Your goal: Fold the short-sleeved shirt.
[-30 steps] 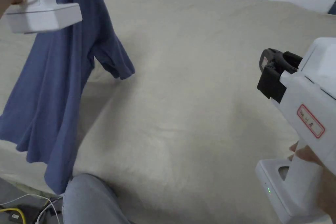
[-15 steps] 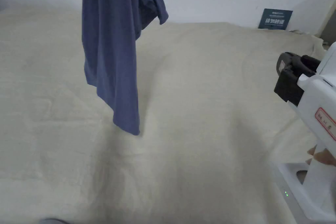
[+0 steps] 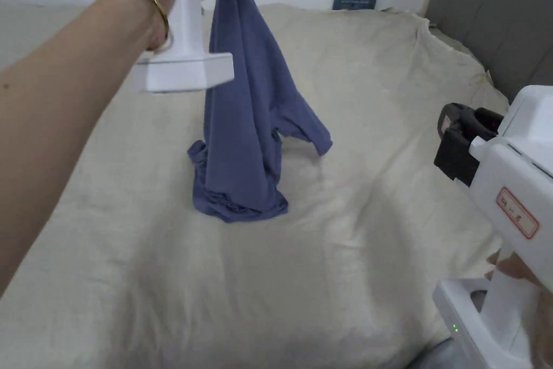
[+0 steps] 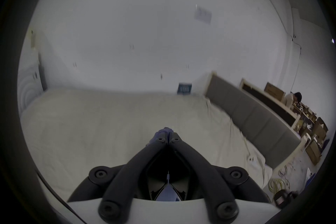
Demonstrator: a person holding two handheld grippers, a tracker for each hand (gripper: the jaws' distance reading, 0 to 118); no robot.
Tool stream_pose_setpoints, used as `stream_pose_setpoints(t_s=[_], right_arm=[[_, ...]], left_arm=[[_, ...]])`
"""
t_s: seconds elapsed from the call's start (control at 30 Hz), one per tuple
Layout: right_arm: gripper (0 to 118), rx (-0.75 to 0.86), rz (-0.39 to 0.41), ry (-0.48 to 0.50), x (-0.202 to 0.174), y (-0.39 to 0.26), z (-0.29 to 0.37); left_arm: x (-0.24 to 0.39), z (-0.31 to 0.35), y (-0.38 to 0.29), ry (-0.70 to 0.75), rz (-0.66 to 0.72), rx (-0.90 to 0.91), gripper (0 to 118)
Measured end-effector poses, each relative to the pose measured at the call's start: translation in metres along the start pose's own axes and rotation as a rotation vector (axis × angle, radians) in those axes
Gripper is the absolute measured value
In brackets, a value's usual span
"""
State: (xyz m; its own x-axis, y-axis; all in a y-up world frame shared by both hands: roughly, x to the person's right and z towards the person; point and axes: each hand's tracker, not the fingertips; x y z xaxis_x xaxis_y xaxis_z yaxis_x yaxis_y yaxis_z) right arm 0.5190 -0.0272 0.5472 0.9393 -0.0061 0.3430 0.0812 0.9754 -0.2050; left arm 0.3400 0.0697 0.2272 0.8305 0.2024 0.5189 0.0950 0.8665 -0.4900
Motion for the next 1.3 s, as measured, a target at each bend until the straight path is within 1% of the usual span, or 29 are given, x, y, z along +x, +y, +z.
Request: stream_pose_setpoints(t_s=[0.1,0.2,0.23,0.3,0.37,0.4,0.43,0.47,0.57,0.6,0.67,0.73,0.8,0.87,1.0,1.13,1.2,1.3], right_arm=[[0,-0.036,0.009,0.002,0.001,-0.010,-0.007],[0,-0.059,-0.013,0.011,0.001,-0.018,-0.015],[0,-0.063,-0.017,0.012,0.001,-0.021,-0.018],[0,-0.083,-0.018,0.028,-0.002,-0.025,-0.023],[0,-0.098,-0.009,0.042,-0.004,-0.029,-0.028],[0,-0.105,-0.006,0.047,-0.005,-0.031,-0.031],[0,-0.110,-0.006,0.050,-0.006,-0.033,-0.033],[0,-0.115,-0.011,0.054,-0.006,-0.035,-0.034],[0,-0.128,-0.047,0.069,-0.006,-0.039,-0.040],[0,-0.132,-0.048,0.069,-0.006,-0.041,-0.042],[0,-0.142,-0.043,0.070,-0.008,-0.042,-0.045],[0,-0.148,-0.034,0.079,-0.008,-0.043,-0.046],[0,-0.148,-0.020,0.083,-0.008,-0.041,-0.048],[0,-0.139,-0.014,0.082,-0.009,-0.037,-0.050],[0,-0.094,0.007,0.086,-0.012,-0.025,-0.053],[0,-0.039,0.019,0.093,-0.017,-0.012,-0.055],[0,-0.009,0.031,0.093,-0.022,-0.009,-0.058],[0,0.031,0.059,0.093,-0.030,-0.009,-0.061]], left_arm=[[0.011,-0.037,-0.059,0.030,-0.050,-0.103,0],[0.017,-0.071,-0.116,0.025,-0.077,-0.236,0],[0.018,-0.073,-0.134,0.018,-0.083,-0.272,0],[0.021,-0.090,-0.173,0.058,-0.098,-0.370,0],[0.021,-0.098,-0.202,0.056,-0.094,-0.434,0],[0.021,-0.101,-0.217,0.060,-0.088,-0.448,3],[0.021,-0.103,-0.227,0.070,-0.081,-0.468,10],[0.022,-0.106,-0.238,0.083,-0.078,-0.504,24],[0.024,-0.109,-0.253,0.047,-0.093,-0.533,71],[0.027,-0.106,-0.256,0.042,-0.107,-0.525,76],[0.029,-0.104,-0.250,0.028,-0.156,-0.513,77],[0.027,-0.095,-0.237,-0.005,-0.142,-0.516,82],[0.017,-0.080,-0.215,-0.080,-0.066,-0.436,97],[0.008,-0.061,-0.192,-0.057,-0.010,-0.313,110],[-0.017,-0.008,-0.158,-0.090,0.018,-0.038,112],[-0.032,0.038,-0.150,0.048,-0.048,0.166,118],[-0.037,0.056,-0.155,0.136,-0.080,0.255,118],[-0.041,0.074,-0.171,0.274,-0.144,0.326,118]])
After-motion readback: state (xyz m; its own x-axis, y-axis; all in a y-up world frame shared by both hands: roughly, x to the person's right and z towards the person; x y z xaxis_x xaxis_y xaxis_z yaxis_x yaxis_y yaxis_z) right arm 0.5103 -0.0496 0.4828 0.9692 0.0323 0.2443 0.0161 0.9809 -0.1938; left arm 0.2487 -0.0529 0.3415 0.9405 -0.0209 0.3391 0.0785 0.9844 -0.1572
